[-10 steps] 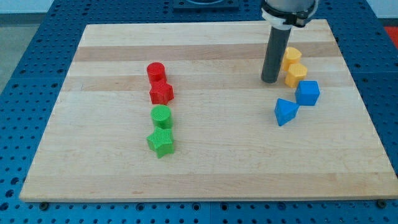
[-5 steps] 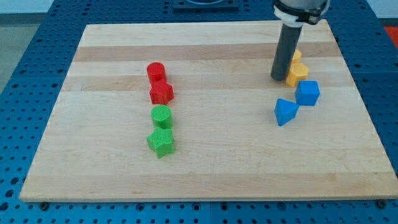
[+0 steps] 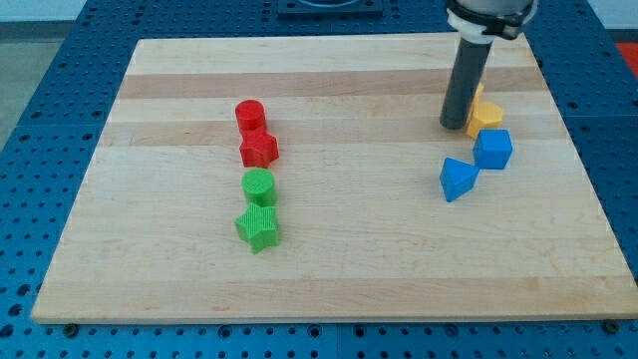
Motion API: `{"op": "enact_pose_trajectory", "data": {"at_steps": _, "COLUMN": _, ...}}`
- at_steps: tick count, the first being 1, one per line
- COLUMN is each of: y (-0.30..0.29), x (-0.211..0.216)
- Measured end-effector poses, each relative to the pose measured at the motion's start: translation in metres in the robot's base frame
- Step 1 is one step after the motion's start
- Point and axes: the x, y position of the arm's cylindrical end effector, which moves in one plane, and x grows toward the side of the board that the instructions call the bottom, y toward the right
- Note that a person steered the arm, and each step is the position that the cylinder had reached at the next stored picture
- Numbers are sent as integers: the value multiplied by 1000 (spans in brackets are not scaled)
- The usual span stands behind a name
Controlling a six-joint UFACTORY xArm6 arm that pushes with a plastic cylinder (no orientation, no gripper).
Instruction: Push the yellow blocks to the right
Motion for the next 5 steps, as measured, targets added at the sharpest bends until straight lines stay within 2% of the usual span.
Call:
{"op": "enact_pose_trajectory", "data": {"at_steps": 1, "y": -7, "x": 0}}
{"op": "enact_pose_trajectory", "data": {"at_steps": 2, "y": 3, "x": -35}}
{"op": "enact_pose_trajectory", "data": {"at_steps": 4, "y": 3, "x": -36}}
{"op": "enact_pose_trajectory", "data": {"at_steps": 5, "y": 21, "x": -36}}
